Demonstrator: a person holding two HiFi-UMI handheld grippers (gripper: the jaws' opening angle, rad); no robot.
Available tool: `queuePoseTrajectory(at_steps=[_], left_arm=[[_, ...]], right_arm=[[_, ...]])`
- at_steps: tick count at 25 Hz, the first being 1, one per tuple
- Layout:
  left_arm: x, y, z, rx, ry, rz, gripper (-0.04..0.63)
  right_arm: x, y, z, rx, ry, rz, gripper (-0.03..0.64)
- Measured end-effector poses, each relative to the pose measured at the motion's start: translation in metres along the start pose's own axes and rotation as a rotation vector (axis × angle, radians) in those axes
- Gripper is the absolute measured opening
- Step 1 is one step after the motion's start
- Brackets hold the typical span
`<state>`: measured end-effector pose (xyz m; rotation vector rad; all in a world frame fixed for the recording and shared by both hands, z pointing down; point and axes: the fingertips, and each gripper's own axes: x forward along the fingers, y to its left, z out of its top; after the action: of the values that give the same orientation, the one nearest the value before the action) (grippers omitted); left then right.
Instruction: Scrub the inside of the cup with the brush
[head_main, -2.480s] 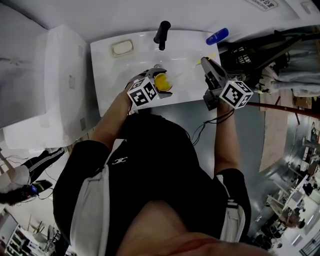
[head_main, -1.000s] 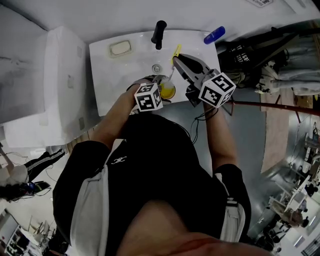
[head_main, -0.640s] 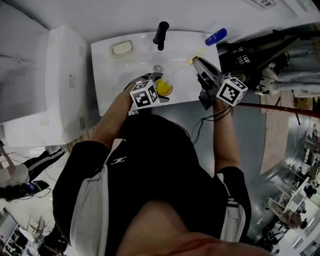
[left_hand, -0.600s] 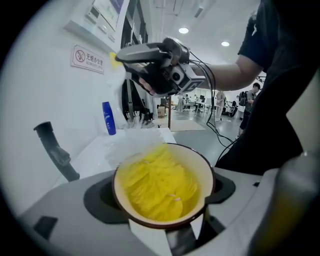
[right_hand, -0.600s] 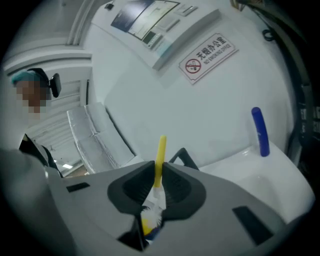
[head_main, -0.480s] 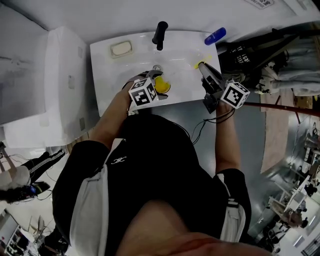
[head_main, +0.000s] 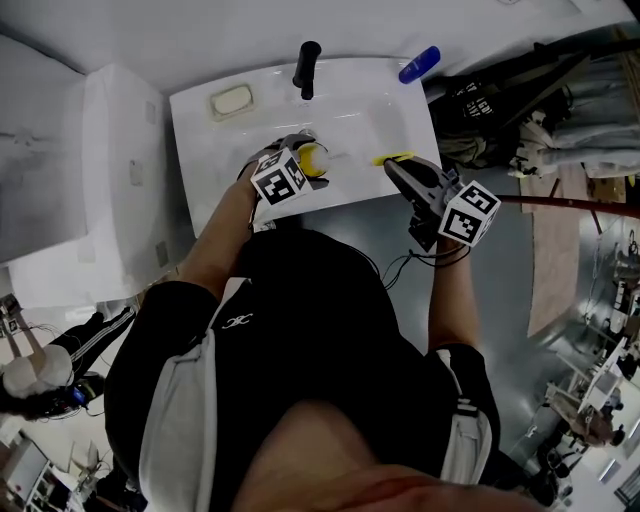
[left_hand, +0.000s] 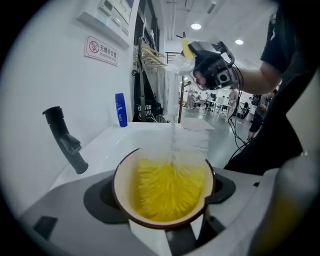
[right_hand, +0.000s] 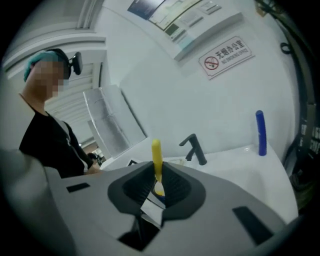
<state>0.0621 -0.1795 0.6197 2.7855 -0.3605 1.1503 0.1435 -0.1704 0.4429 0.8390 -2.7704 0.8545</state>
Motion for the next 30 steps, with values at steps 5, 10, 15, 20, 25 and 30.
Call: queuePoseTrajectory(at_steps=[5,10,15,20,25,30], left_arm=[[0.006,-0.004,-0.006,0.002,0.049,-0.007,0.41],[0.013,-0.019,-0.01,0.074,0.115,-0.021,0.41],[0.015,-0.035,-0.002,0.085,0.084,-0.06,0.41],[0.012,-0.048,0.005,0.066,0.043,-0.098,0.409],[0.006,-0.04,0.001,0.019,0.018,-0.095,0.409],[-0.002,-0.023,-0.002,-0.035,-0.015,-0.066,0.41]], right_arm=[[0.021,0.044,0.001,-0.164,0.065,0.107,0.051],[0.055,0.059,0.008,-0.204,0.042,0.174,0.051],[0.082,0.042,0.026,-0.157,-0.024,0.161,0.051],[0.093,0.011,0.035,-0.073,-0.071,0.102,0.05],[0.073,-0.029,0.037,0.055,-0.119,0.015,0.051],[0.048,-0.055,0.029,0.141,-0.15,-0.055,0.051]])
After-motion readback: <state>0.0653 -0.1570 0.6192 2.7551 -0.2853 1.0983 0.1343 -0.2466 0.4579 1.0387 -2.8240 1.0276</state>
